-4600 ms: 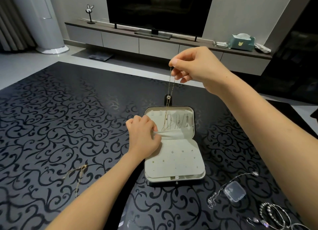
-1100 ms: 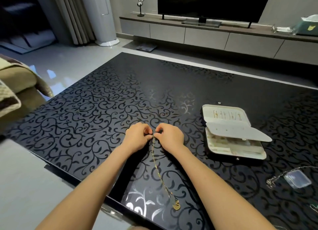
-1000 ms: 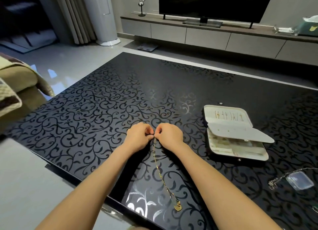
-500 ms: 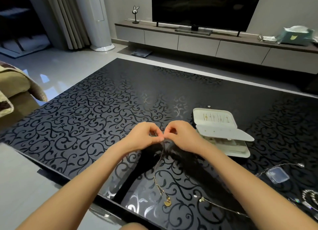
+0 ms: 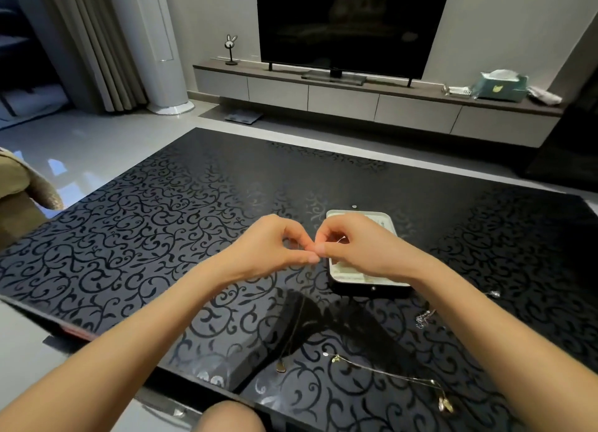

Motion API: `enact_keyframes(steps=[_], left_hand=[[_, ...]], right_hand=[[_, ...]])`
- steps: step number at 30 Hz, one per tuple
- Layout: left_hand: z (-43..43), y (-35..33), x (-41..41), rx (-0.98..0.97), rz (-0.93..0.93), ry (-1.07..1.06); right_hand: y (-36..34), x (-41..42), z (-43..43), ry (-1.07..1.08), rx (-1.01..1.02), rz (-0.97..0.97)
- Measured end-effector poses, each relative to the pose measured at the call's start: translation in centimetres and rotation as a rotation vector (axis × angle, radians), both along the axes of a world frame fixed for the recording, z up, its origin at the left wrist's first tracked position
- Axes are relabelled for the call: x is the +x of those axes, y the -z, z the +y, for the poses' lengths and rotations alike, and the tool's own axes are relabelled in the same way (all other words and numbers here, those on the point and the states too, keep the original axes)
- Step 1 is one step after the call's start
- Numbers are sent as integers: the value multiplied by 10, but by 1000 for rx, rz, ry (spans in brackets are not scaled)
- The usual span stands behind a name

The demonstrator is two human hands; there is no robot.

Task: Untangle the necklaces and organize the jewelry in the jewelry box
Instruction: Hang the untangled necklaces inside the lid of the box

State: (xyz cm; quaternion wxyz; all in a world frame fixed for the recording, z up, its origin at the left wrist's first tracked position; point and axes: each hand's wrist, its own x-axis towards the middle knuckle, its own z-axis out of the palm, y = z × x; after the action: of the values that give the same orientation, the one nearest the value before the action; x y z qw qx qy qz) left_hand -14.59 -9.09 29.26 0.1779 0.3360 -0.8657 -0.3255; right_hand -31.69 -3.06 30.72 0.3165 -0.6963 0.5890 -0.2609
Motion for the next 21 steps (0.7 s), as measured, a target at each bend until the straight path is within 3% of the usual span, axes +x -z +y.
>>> enact_keyframes(steps=[5, 11, 14, 17, 21], left_hand=[[15, -24, -10, -142, -196, 54], [17, -38, -15, -57, -271, 116], [21, -38, -18, -90, -306, 156], [20, -43, -18, -19, -176, 141], [13, -51, -19, 36, -11, 98]], right_hand=[[-1, -5, 22, 60, 2, -49], [-12, -8, 37, 64, 54, -157], [-19, -10, 40, 79, 102, -76], [-27, -10, 38, 77, 189, -15], [-47, -12, 33, 58, 211, -77]])
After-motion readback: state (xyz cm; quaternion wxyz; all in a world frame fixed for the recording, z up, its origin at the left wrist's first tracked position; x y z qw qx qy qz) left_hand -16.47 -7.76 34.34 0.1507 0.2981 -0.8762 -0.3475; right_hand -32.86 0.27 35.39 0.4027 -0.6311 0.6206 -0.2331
